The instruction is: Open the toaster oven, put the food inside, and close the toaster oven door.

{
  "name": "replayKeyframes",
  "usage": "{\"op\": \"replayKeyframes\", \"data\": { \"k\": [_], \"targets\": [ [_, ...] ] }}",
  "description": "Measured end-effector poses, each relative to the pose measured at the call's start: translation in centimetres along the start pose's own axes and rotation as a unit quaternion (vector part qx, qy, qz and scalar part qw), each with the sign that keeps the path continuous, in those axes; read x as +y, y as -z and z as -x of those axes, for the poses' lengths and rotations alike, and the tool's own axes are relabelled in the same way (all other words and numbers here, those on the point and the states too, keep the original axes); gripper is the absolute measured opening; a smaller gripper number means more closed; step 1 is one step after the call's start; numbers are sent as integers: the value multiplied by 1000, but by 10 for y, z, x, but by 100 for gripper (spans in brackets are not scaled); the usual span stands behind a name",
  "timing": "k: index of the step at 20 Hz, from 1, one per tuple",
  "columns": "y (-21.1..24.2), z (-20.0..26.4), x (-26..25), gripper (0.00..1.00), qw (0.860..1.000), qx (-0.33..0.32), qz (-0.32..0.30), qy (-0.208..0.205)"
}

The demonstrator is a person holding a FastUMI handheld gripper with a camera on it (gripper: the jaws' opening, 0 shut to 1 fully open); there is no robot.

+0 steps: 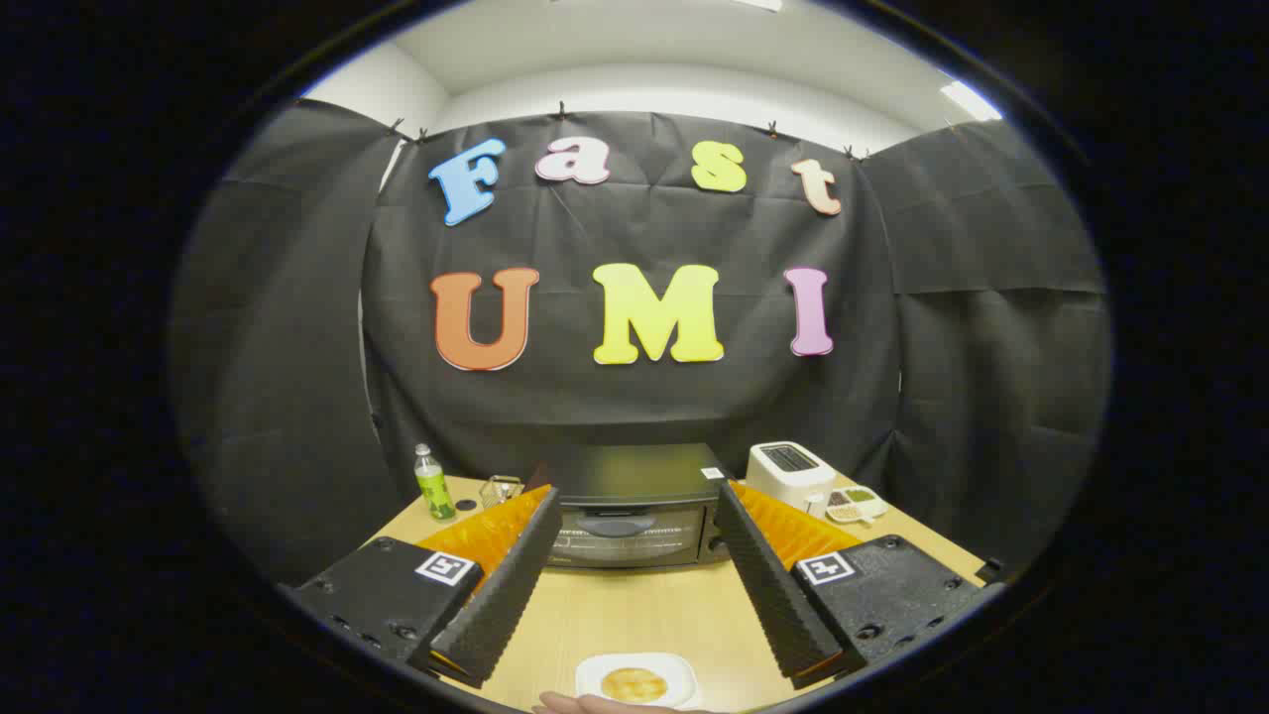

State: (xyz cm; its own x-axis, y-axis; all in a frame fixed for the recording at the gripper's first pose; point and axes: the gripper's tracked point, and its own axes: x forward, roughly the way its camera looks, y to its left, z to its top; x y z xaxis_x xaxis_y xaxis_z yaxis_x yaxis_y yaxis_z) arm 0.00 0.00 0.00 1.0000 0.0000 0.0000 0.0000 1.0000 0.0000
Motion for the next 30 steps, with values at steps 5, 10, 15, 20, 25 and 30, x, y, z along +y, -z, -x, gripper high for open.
{"op": "replayKeyframes", "data": {
  "k": [5,10,15,20,25,30],
  "targets": [
    [4,-1,1,100,1000,3,-3,-2],
    [7,-7,-3,100,1000,8,-5,8],
    [8,-16,-5,100,1000,2,5,20],
    [21,-40,0,100,1000,16,6,23],
    [31,-73,4,100,999,36,2,24],
    [51,-123,12,100,998,58,6,19]
  ]
}}
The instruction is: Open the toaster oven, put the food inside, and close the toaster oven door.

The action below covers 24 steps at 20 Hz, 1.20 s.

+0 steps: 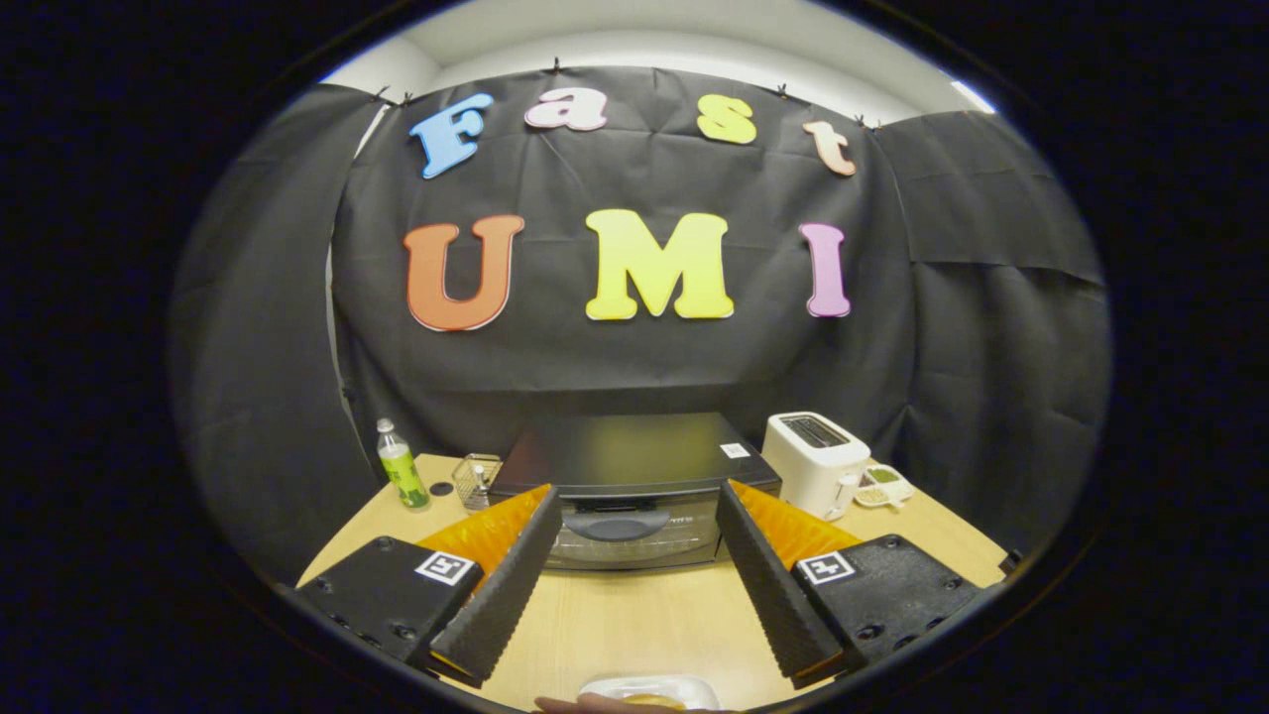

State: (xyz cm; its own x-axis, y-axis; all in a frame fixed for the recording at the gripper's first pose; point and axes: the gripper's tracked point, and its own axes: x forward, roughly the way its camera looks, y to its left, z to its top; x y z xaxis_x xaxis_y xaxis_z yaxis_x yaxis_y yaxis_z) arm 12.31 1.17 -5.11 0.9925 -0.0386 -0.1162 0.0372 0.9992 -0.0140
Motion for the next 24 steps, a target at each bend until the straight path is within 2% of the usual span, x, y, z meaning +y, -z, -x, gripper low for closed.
{"op": "replayKeyframes", "data": {
  "k": [4,9,12,15,24],
  "targets": [
    [8,-48,-1,100,1000,-3,11,8],
    [26,-94,-2,100,1000,14,-13,2],
    [48,-118,6,100,999,43,-18,-8],
    [61,-132,13,100,997,74,-6,-23],
    [73,-147,20,100,995,95,-14,-39]
  ]
}}
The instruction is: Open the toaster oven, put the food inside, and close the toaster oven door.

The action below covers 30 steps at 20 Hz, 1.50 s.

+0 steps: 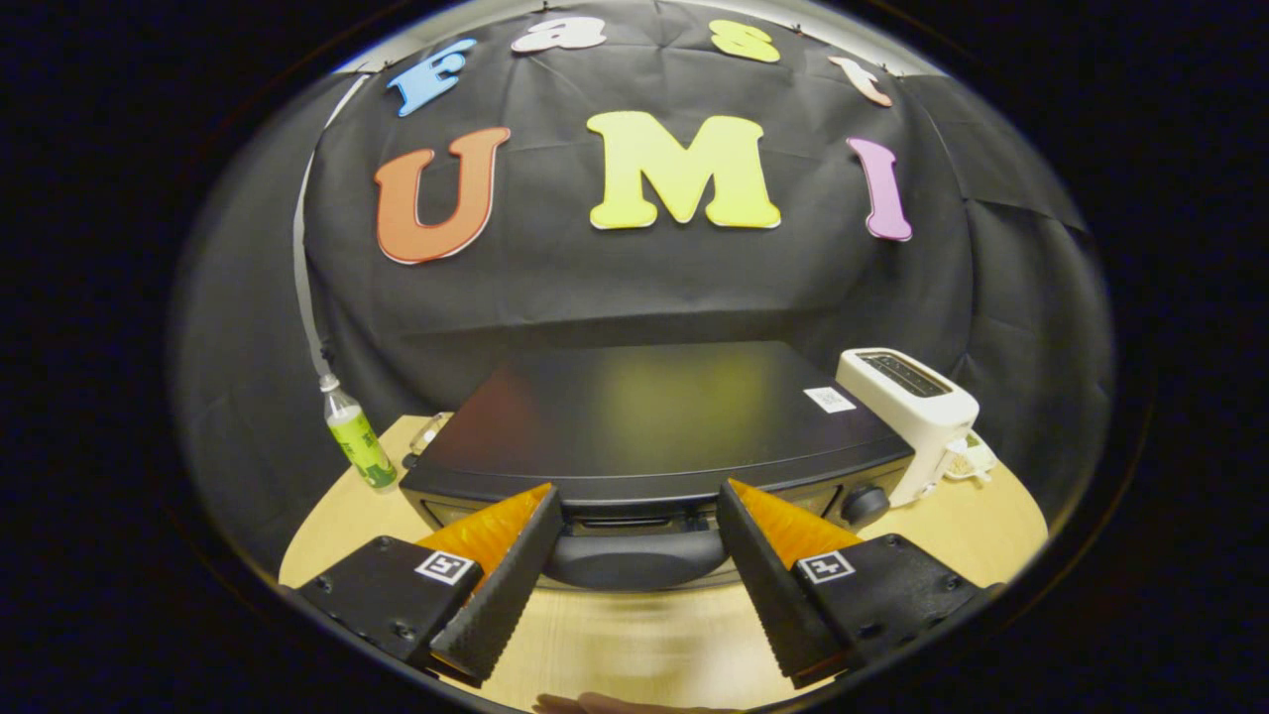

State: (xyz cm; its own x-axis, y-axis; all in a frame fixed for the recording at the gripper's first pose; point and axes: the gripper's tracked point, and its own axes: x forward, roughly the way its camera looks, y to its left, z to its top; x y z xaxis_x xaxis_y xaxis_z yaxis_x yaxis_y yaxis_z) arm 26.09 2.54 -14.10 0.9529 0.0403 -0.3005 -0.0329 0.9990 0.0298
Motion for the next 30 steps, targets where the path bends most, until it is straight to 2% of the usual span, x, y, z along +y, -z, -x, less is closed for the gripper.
{"op": "replayKeyframes", "data": {
  "k": [4,10,16,24,30],
  "targets": [
    [0,6,4,100,1000,-3,-14,3],
    [8,12,2,100,1000,-6,3,20],
    [23,31,1,100,1000,-11,-7,15],
    [58,57,-2,100,999,12,-44,-5],
    [102,74,-7,100,996,56,-64,1]
  ]
}}
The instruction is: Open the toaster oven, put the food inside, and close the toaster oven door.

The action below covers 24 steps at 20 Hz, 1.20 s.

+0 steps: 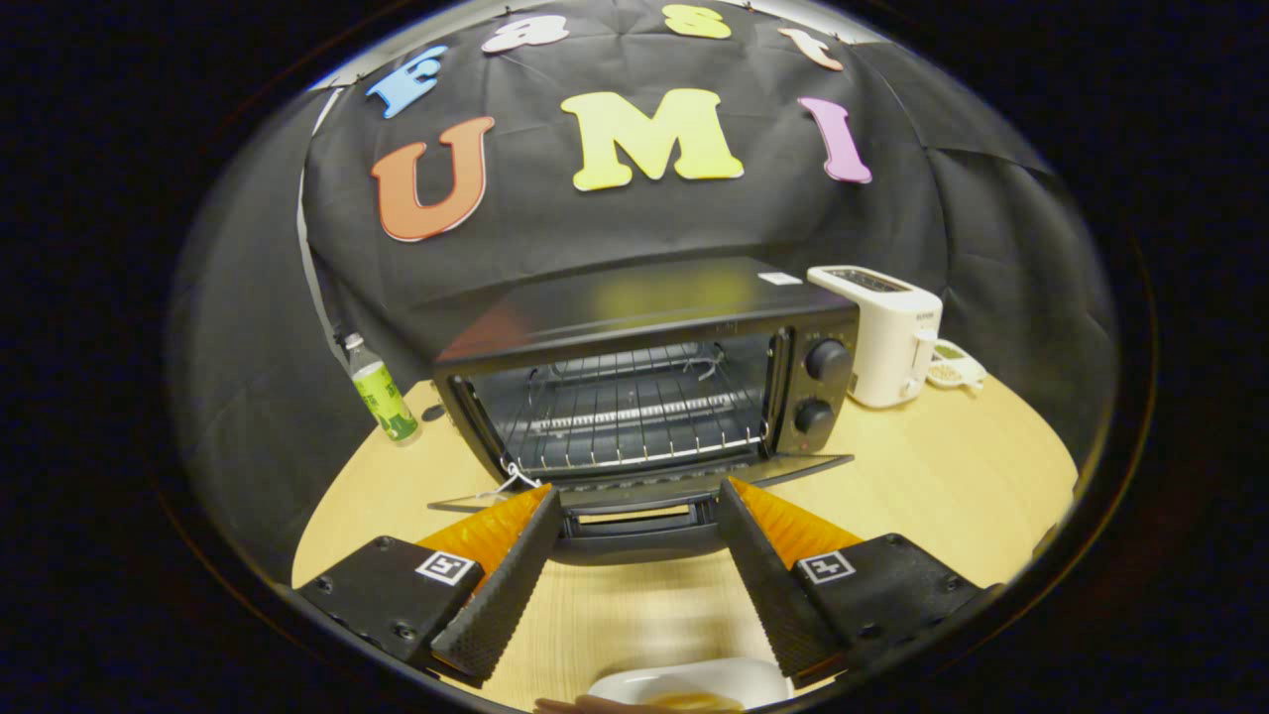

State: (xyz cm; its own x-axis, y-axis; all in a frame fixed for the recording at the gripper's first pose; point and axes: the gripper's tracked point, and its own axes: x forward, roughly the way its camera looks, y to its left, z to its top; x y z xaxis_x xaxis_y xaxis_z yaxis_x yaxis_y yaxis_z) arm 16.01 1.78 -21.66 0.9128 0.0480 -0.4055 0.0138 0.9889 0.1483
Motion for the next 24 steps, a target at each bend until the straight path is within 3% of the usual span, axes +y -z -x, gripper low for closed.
{"op": "replayKeyframes", "data": {
  "k": [5,9,13,16,24],
  "targets": [
    [38,-1,-8,100,999,53,-5,8],
    [81,-10,-18,100,992,119,-45,8],
    [66,-10,-19,100,996,83,2,11],
    [60,-1,-19,100,997,73,-5,5],
    [60,71,-5,100,998,34,15,-46]
  ]
}}
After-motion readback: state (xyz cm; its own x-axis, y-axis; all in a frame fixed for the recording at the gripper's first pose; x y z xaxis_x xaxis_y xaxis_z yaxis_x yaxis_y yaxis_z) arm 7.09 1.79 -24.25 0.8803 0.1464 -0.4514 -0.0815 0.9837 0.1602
